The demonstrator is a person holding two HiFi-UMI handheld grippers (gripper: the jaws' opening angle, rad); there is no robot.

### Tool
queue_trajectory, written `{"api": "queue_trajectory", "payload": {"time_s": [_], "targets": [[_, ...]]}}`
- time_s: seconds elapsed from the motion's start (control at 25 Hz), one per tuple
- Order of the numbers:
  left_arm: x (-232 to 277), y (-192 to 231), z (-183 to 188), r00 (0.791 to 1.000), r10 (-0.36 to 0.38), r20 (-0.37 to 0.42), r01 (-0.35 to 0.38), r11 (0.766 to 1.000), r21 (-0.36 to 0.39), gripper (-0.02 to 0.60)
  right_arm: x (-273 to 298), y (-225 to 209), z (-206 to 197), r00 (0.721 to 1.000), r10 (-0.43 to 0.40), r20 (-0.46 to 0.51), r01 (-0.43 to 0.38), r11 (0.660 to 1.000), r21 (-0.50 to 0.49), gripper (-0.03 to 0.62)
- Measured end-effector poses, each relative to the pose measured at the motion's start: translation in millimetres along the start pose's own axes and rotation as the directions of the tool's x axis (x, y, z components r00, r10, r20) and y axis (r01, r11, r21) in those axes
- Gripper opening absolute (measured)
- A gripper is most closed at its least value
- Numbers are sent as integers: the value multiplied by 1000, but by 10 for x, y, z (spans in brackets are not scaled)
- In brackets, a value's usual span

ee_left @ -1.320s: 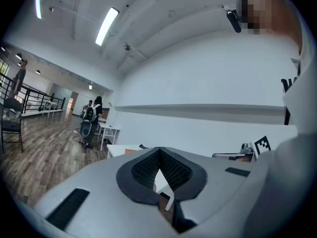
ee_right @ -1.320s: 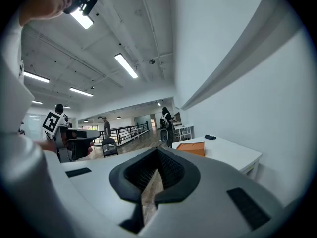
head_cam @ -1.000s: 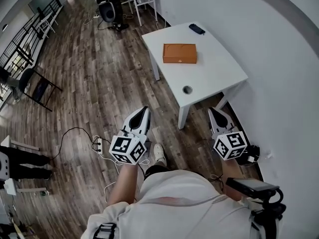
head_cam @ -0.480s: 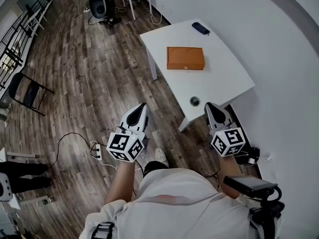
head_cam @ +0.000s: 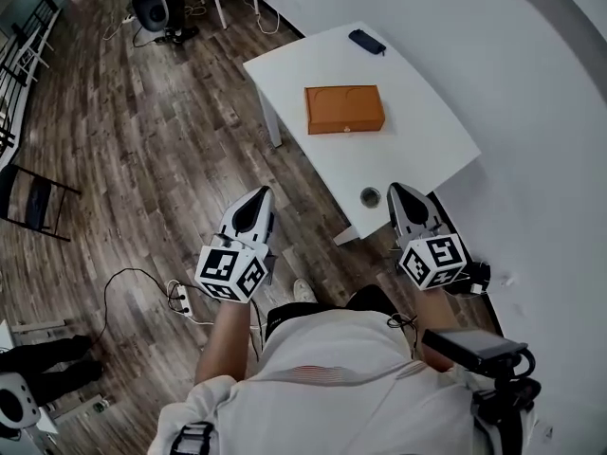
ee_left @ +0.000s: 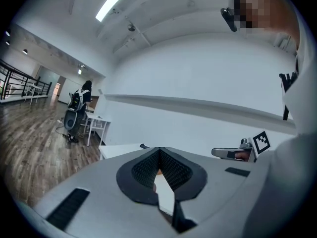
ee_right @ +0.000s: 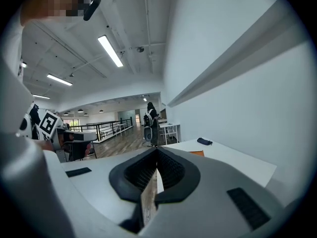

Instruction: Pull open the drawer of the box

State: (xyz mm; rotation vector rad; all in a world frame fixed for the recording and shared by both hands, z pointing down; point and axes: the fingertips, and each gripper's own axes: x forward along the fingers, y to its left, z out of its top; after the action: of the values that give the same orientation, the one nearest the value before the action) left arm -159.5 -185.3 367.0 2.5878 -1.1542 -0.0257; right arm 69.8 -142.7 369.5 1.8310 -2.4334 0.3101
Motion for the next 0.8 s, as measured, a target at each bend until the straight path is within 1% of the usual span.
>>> {"api": "queue_trajectory", "payload": {"time_s": [0.16, 0.36, 0.52, 0.64, 0.8], "targets": [[251, 4, -71, 1000, -8, -21, 8, 1000, 1, 11, 118, -210, -4, 1000, -7, -7, 7, 1000, 9, 3], [550, -115, -108, 1000, 13, -29, -12, 1000, 12, 11, 251, -521, -22, 1000, 21, -11, -21, 1000, 23, 3], [835, -260, -95, 998, 62, -26, -61, 998, 15, 11, 371, -863, 23, 997, 70, -15, -69, 997, 25, 3], [1081, -452, -109, 995, 95, -28, -95, 995, 11, 11, 416, -1168, 34, 993, 115, -30, -114, 993, 29, 3], [1542, -687, -199, 991, 133, -28, -133, 991, 24, 11, 563, -1623, -72, 982, 180, -53, -178, 983, 41, 3]]}}
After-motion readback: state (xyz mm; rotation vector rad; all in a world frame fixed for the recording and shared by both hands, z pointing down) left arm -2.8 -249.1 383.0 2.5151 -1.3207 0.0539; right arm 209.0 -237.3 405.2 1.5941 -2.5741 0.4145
